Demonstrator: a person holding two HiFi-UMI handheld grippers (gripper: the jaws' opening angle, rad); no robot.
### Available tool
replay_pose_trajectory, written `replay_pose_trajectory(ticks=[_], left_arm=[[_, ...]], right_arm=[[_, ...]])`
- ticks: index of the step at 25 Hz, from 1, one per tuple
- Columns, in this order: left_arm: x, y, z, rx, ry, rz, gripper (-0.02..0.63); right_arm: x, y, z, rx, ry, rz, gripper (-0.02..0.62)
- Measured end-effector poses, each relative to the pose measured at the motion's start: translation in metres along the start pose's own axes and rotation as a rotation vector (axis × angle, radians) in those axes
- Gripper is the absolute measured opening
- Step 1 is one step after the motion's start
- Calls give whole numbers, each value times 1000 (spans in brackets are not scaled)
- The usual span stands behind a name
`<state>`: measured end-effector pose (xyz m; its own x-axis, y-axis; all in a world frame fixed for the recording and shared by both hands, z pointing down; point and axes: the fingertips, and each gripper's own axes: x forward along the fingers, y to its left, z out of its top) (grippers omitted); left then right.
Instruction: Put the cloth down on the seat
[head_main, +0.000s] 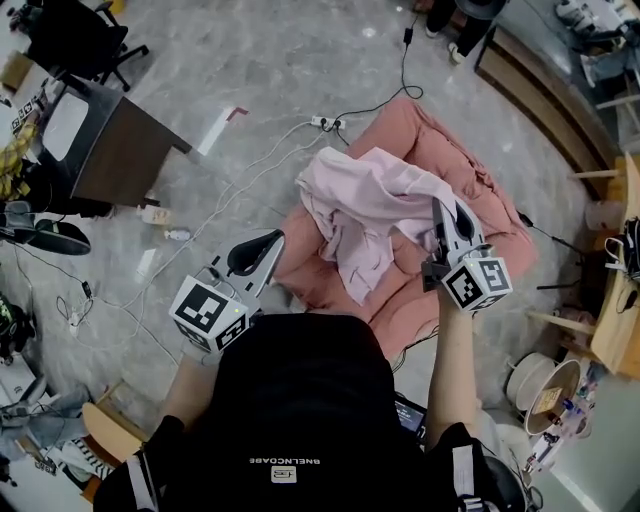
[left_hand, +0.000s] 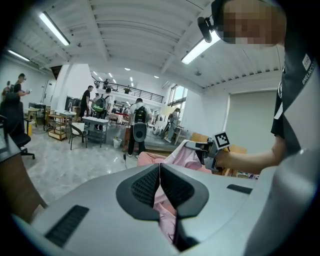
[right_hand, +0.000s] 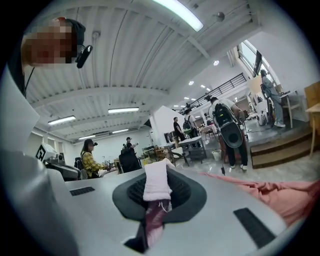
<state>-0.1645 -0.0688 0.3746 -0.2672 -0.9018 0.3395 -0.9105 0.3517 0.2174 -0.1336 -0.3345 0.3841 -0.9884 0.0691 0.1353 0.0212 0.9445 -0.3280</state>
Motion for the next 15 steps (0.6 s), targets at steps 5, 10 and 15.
replay_pose_trajectory(ticks=[5, 10, 15], left_arm=[[8, -11, -19, -18, 31, 6, 15], [-1, -12, -42, -41, 61, 57, 15], [-24, -11, -67, -90, 88, 137, 15]], right_arm=[[-1, -22, -68, -12, 149, -39, 38], [15, -31, -137, 0, 292, -31, 38], [37, -44, -205, 23, 430, -32, 38]])
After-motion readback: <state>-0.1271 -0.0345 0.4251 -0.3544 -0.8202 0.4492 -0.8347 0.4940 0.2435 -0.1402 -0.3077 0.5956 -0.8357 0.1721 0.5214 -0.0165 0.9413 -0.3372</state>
